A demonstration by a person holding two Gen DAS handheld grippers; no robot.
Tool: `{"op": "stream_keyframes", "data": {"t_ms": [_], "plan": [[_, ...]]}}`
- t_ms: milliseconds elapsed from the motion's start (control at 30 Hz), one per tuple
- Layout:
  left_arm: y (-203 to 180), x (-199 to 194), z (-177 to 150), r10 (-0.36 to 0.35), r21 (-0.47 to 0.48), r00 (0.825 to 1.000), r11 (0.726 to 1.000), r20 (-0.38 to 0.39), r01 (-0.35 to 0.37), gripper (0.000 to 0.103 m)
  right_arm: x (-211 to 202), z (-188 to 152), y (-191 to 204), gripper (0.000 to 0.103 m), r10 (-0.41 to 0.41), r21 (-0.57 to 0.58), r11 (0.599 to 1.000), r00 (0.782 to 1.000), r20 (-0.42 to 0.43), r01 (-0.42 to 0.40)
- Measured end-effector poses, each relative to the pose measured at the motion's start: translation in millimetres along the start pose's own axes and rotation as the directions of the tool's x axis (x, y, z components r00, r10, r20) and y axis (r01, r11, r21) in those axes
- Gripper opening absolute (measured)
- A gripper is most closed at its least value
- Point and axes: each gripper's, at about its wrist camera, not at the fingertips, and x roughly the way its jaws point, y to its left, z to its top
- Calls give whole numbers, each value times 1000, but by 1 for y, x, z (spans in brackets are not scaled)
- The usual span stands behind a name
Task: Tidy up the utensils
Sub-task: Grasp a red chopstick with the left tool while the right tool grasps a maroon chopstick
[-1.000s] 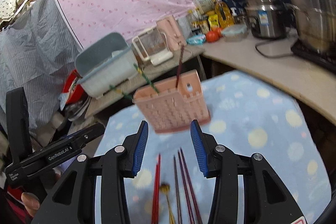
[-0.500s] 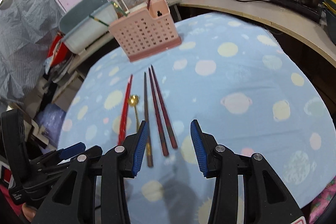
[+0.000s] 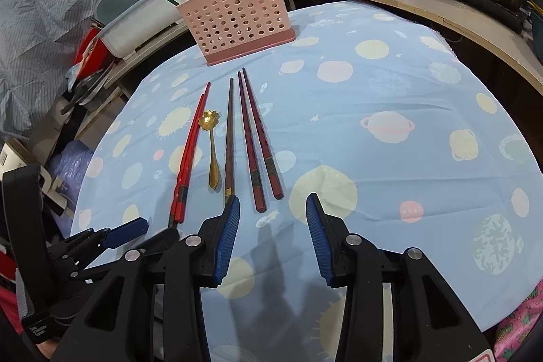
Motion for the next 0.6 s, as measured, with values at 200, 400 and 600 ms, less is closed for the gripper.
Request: {"op": "stream_keyframes", "data": {"t_ms": [200,400,600], "plan": [[2,1,5,-13,-5,1000,1000,0,13,13,12,5,2,26,-5,-17,1000,1000,-8,5],[11,-1,7,-61,-40,998,997,-3,61,9,27,14,5,22,-18,-41,999,1000,-16,17],[16,-4,9,-75,-55,997,996,4,75,9,46,19,10,20,-28,-64,998,999,-35,26]]}}
